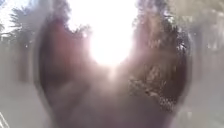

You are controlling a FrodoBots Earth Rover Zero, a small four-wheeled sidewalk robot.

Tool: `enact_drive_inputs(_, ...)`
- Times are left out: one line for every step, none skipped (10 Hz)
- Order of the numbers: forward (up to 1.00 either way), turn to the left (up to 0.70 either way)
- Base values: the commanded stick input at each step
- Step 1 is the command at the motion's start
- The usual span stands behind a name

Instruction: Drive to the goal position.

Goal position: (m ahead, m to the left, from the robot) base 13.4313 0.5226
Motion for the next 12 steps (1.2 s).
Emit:
enact_drive_inputs(1.0, 0.0)
enact_drive_inputs(1.0, 0.0)
enact_drive_inputs(1.0, 0.0)
enact_drive_inputs(1.0, 0.0)
enact_drive_inputs(1.0, 0.0)
enact_drive_inputs(1.0, 0.0)
enact_drive_inputs(1.0, 0.0)
enact_drive_inputs(1.0, 0.0)
enact_drive_inputs(1.0, 0.0)
enact_drive_inputs(1.0, 0.0)
enact_drive_inputs(1.0, 0.0)
enact_drive_inputs(1.0, 0.0)
